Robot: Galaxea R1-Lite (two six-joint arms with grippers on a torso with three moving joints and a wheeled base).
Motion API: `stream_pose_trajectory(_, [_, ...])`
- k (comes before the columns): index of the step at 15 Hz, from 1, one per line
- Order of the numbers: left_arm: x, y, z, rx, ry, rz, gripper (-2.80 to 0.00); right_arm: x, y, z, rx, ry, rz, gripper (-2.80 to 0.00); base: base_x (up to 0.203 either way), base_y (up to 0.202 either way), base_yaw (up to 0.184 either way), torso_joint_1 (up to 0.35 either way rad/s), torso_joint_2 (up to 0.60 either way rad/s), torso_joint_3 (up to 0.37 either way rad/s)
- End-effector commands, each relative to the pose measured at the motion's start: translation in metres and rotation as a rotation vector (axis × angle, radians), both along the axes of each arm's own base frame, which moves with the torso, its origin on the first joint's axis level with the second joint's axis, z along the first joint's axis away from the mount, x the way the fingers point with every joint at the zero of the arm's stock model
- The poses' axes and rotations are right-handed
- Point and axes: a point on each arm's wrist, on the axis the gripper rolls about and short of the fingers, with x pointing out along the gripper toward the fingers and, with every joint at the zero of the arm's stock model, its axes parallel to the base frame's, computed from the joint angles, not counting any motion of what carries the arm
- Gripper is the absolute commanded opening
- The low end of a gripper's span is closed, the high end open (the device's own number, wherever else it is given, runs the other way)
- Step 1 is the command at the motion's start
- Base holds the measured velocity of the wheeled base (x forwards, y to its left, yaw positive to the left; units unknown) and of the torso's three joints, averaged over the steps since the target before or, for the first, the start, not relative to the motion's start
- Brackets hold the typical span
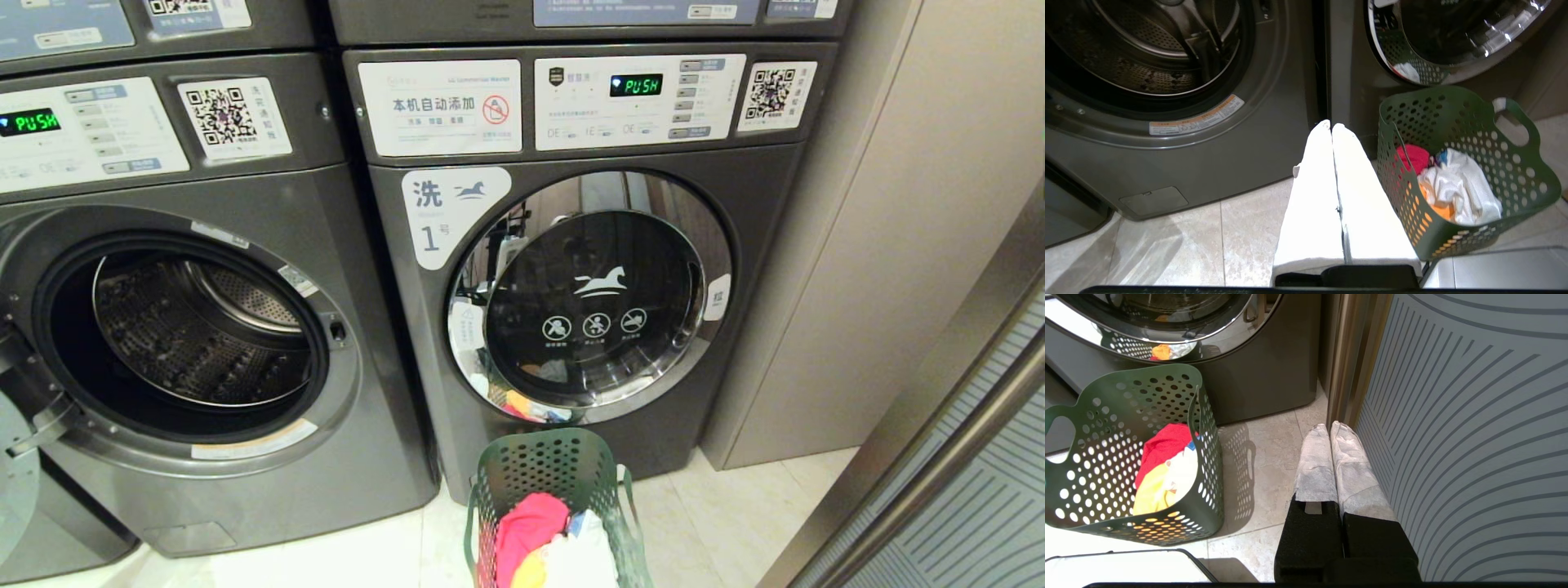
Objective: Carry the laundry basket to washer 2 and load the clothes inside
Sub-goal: Open the lid of the washing machine
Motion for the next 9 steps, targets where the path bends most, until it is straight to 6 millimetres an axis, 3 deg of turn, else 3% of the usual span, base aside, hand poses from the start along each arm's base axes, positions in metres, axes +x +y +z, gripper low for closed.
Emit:
stream_pose_trajectory(1, [-0.0055,0.0001,-0.0059,-0.018,-0.069,0.025,-2.8,0.0,0.0,-0.0092,0.002,0.032,0.0,-2.8,0.0,0.0,0.0,0.0,0.0,0.0])
stream_pose_trajectory(9, [-0.0054,0.0007,-0.0058,-0.099,-0.07,0.054,-2.8,0.0,0.0,-0.0092,0.002,0.032,0.0,-2.8,0.0,0.0,0.0,0.0,0.0,0.0])
